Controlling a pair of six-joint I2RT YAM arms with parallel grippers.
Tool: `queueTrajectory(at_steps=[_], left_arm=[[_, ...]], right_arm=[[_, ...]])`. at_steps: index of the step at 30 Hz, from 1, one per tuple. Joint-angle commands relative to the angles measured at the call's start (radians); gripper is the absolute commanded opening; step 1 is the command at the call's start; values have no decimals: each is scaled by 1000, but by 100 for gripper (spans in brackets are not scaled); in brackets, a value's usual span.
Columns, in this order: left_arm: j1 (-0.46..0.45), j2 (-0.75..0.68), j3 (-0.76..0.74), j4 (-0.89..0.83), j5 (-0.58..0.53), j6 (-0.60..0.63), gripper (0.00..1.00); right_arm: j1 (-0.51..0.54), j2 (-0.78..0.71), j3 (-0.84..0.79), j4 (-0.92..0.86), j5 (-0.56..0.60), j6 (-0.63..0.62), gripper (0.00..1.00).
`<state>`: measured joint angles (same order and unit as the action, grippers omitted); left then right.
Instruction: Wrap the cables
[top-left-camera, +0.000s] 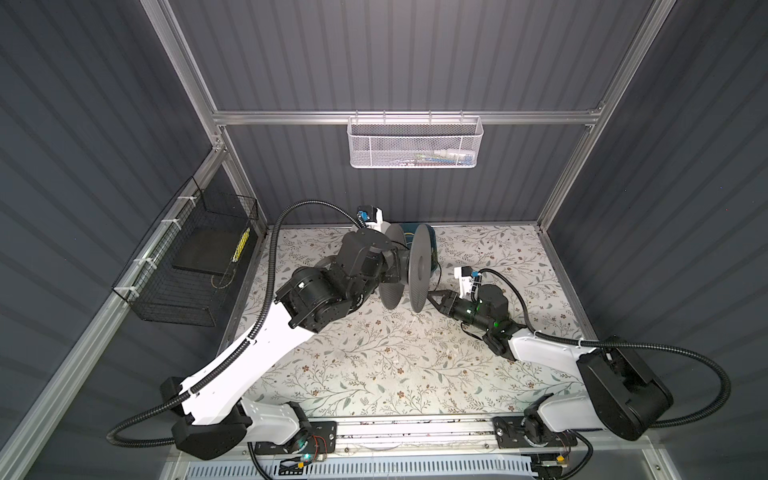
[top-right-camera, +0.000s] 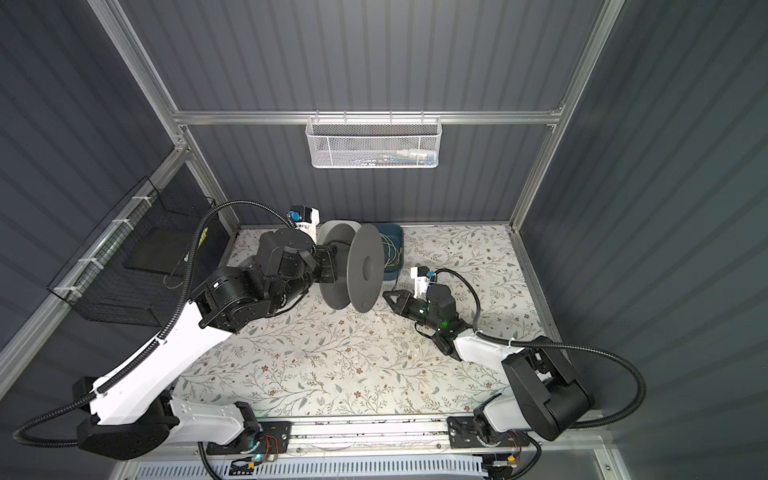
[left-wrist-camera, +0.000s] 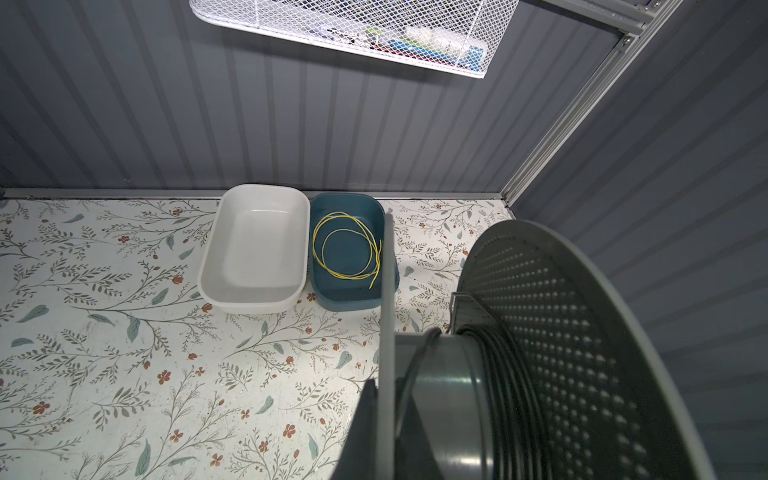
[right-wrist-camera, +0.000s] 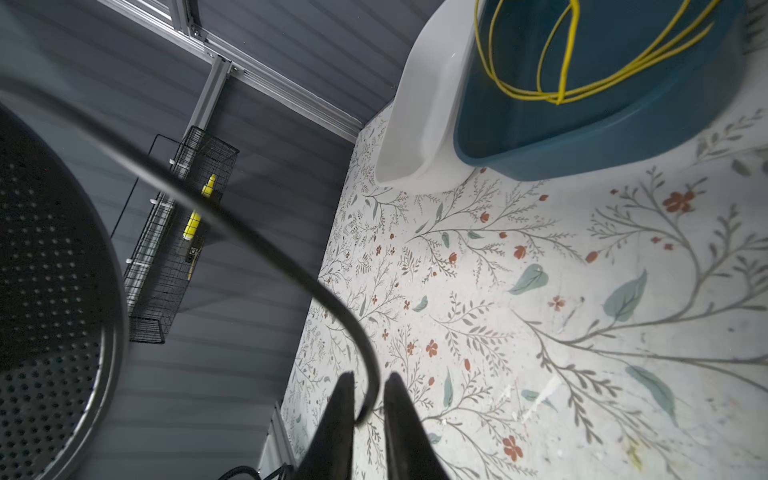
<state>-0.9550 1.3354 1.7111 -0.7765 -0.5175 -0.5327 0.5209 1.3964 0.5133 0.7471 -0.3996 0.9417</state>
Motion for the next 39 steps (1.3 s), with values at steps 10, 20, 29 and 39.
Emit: queueTrajectory(at_steps=[10,20,29,39], left_arm=[[0,-15,35,77,-30,-15,0],[15,11,30,84,-72,-3,0],[76,118,75,95,-53,-38,0],[108,213,64,115,-108,-94,0]], right_arm=[[7,-95,27,-104,12,-86,3],[65,-182,-48,-161,39,-80,0],[228,-308,-92,-285,180,-123,0],[383,-358,-130,-274,285,-67,0]])
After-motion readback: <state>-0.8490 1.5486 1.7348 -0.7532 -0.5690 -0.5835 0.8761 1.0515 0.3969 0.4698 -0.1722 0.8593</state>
